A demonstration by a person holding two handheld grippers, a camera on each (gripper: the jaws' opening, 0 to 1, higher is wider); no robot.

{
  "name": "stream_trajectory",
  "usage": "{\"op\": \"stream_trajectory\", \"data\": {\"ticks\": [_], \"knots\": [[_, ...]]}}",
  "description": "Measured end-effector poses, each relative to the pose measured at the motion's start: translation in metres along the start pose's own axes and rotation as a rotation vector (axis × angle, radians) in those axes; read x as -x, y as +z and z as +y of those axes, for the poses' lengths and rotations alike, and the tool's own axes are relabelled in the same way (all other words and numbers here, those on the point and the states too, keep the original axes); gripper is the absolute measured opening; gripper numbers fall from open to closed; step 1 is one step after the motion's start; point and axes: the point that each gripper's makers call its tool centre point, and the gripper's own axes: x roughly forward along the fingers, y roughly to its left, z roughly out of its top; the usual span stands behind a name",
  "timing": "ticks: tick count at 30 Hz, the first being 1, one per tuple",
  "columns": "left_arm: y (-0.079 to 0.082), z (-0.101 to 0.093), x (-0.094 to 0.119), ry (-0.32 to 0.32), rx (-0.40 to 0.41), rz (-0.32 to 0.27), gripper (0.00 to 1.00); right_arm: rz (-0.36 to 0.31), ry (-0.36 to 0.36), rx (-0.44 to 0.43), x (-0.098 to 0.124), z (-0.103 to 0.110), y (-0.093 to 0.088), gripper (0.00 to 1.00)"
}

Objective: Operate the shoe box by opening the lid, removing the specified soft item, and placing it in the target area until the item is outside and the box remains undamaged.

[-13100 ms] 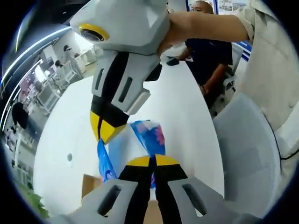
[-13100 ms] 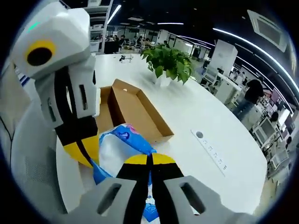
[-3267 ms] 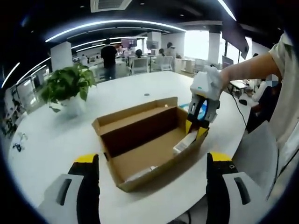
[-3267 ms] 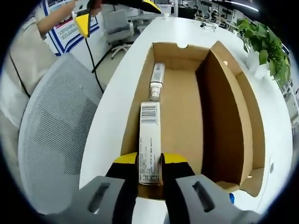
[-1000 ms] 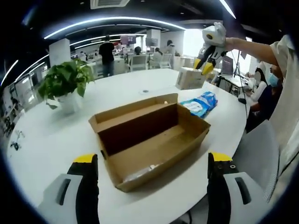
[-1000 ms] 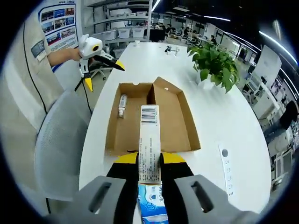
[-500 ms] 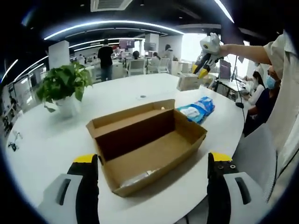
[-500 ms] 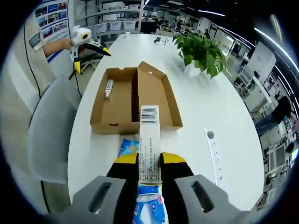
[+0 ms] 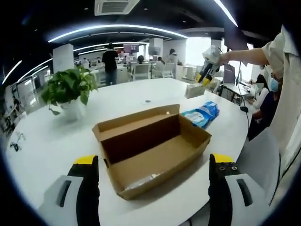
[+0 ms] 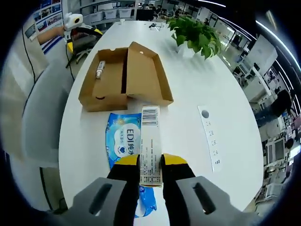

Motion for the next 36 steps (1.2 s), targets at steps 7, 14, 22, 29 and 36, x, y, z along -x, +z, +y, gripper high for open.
{"op": "stream_trajectory", "data": {"ticks": [7,14,22,29,36], "knots": [[-0.002,-0.003,0.000,-0.010,0.005,0.006,1.00,0.044,0.006,0.007,-0.004,-0.008,-0.026,0.15],[-0.003,0.002,-0.001,0.012,0.008,0.017,1.00,0.096,0.018,0.016,-0.012,-0.014,-0.054,0.15],[-0.007,0.006,-0.005,0.028,0.008,0.044,1.00,0.136,0.040,0.018,-0.023,-0.018,-0.079,0.15],[-0.010,0.007,-0.007,0.031,0.001,0.061,1.00,0.162,0.045,0.030,-0.031,-0.023,-0.096,0.15],[-0.018,0.011,-0.005,0.043,0.009,0.086,1.00,0.212,0.063,0.050,-0.038,-0.025,-0.120,0.15]]}}
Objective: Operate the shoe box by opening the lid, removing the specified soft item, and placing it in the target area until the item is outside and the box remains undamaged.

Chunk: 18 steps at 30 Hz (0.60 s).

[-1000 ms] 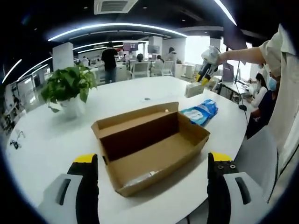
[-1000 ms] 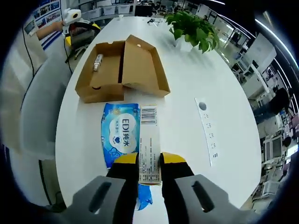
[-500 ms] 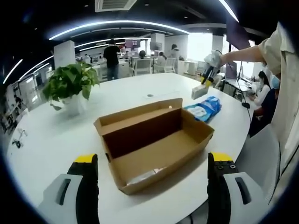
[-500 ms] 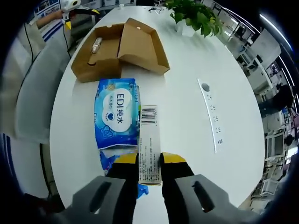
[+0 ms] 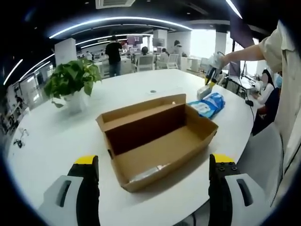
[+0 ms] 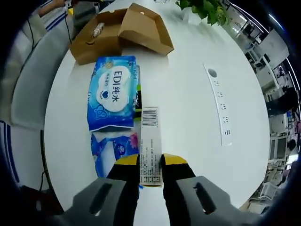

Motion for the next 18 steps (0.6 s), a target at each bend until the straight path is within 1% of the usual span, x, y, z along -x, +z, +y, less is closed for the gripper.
{"op": "stream_trajectory", "data": {"ticks": [4,8,11,18], "knots": [[-0.002,0.001,-0.002,0.004,0.000,0.012,1.00,0.028,0.009,0.017,-0.004,0.002,-0.009,0.15],[-0.002,0.002,-0.005,0.006,0.000,0.020,1.00,0.042,0.010,0.019,-0.007,-0.002,-0.018,0.15],[-0.004,0.002,-0.007,0.005,-0.001,0.027,0.99,0.068,0.008,0.039,-0.011,-0.004,-0.026,0.15],[-0.005,0.002,-0.008,0.011,-0.005,0.041,0.99,0.091,0.008,0.045,-0.018,-0.009,-0.033,0.15]]}}
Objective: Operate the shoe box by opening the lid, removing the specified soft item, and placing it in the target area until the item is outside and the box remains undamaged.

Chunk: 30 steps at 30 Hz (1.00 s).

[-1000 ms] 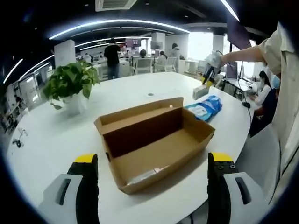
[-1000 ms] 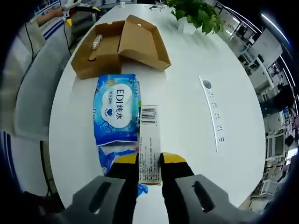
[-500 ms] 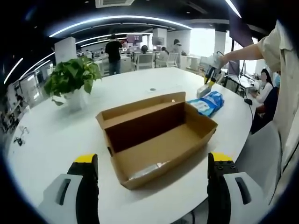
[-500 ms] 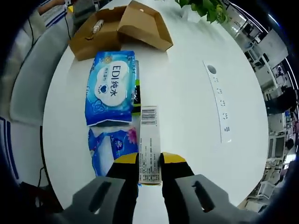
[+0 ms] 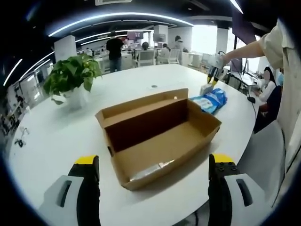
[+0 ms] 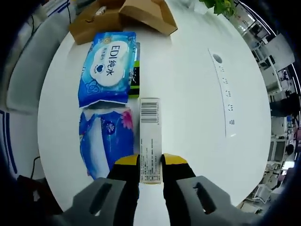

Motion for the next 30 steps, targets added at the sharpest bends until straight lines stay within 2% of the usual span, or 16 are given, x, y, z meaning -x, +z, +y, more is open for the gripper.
{"op": "stream_trajectory", "data": {"ticks": [7,16,24,30], "knots": [[-0.0032,-0.0004,0.0002,0.003,-0.002,0.014,0.99,0.024,-0.024,0.008,-0.0048,-0.0088,-0.0057,0.15],[-0.0052,-0.0004,-0.0001,0.003,-0.008,0.026,0.98,0.022,0.005,0.038,-0.0042,-0.0023,-0.0047,0.15],[-0.0073,-0.0010,-0.0003,0.002,-0.015,0.034,0.98,0.038,-0.017,0.045,-0.0051,-0.0059,-0.0058,0.15],[-0.0085,0.0019,0.0001,0.002,-0.024,0.041,0.97,0.040,-0.045,0.019,-0.0054,-0.0077,-0.0056,0.16]]}}
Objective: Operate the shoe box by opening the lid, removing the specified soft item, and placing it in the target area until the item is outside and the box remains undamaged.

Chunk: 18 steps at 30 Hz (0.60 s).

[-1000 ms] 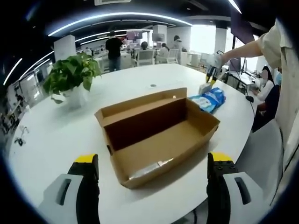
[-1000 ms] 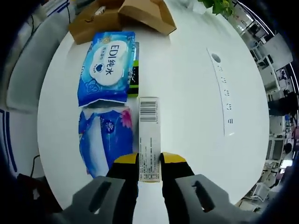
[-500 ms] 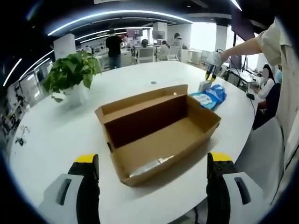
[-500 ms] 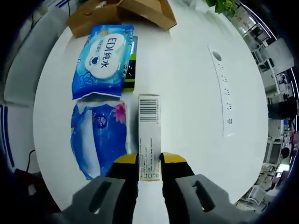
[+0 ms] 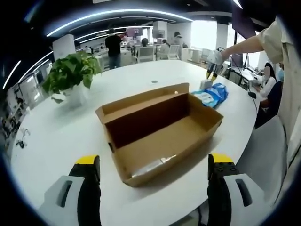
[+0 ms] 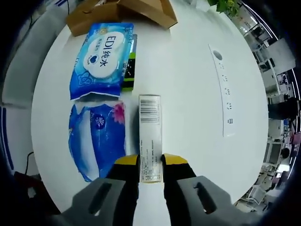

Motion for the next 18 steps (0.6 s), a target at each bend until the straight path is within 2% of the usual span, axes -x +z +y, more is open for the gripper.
{"op": "stream_trajectory", "data": {"ticks": [5,9,11,14,18], "knots": [[0.002,0.004,0.000,-0.012,-0.035,0.014,0.97,-0.018,-0.021,-0.010,0.004,0.002,0.005,0.23],[0.009,0.009,0.000,-0.025,-0.075,0.020,0.95,-0.040,-0.086,-0.046,0.015,-0.005,0.010,0.27],[0.011,0.011,-0.001,-0.037,-0.096,0.027,0.93,-0.041,-0.135,-0.083,0.022,-0.011,0.010,0.26],[0.010,0.011,-0.004,-0.071,-0.129,0.053,0.88,-0.063,-0.148,-0.130,0.032,-0.007,0.015,0.28],[0.011,0.009,-0.008,-0.117,-0.173,0.081,0.86,-0.112,-0.169,-0.192,0.044,-0.001,0.024,0.32]]}}
